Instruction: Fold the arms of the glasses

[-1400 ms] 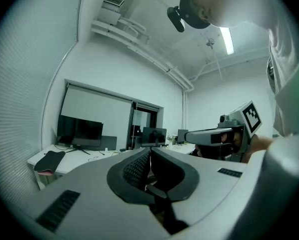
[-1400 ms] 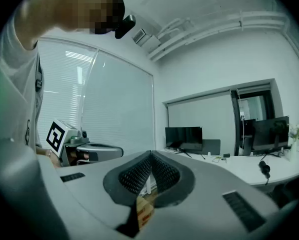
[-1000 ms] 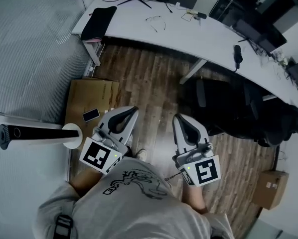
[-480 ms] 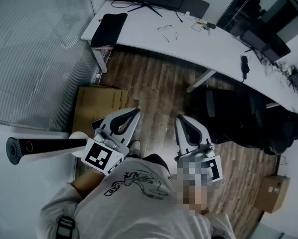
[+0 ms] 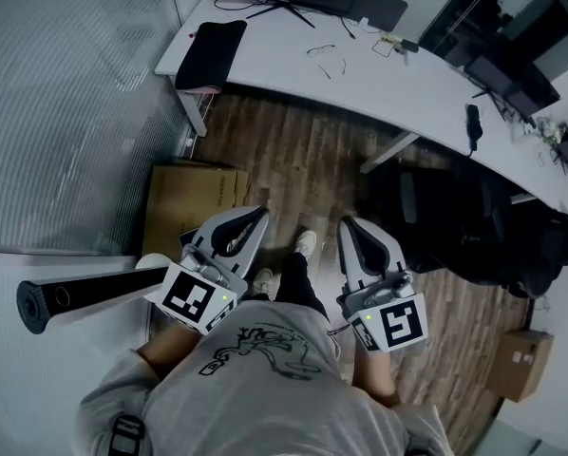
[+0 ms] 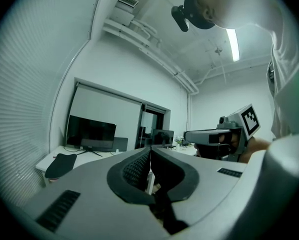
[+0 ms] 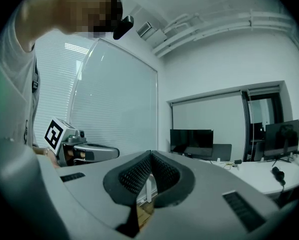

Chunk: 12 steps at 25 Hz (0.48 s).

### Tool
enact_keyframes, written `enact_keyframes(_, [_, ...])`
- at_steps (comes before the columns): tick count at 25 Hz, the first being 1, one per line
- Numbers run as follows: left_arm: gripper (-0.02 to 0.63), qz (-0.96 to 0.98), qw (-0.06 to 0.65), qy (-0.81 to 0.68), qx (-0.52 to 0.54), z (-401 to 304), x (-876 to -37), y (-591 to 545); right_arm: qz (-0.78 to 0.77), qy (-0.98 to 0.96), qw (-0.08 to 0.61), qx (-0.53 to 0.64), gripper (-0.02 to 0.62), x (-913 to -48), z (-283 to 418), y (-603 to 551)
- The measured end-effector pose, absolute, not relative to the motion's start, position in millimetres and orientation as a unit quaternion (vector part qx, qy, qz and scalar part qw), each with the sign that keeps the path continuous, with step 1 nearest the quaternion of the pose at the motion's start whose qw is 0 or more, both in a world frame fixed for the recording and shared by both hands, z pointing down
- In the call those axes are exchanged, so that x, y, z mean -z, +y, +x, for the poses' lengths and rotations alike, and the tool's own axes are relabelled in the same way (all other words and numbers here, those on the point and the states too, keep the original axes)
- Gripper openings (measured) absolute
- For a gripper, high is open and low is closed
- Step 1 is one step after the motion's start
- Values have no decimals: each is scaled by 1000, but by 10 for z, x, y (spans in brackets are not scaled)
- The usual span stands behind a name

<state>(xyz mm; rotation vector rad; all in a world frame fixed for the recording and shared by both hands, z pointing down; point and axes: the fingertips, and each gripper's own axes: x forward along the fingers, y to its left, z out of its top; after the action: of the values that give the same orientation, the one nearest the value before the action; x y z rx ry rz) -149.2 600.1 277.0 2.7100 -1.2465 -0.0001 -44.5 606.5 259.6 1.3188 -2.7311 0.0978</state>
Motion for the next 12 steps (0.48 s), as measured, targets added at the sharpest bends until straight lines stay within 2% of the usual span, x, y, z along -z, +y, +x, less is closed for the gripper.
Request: enact_keyframes(12, [21,907,82,-412,-3,-1262,-2818,5378,436,-898,48,-34,9,-2651,-239,5433])
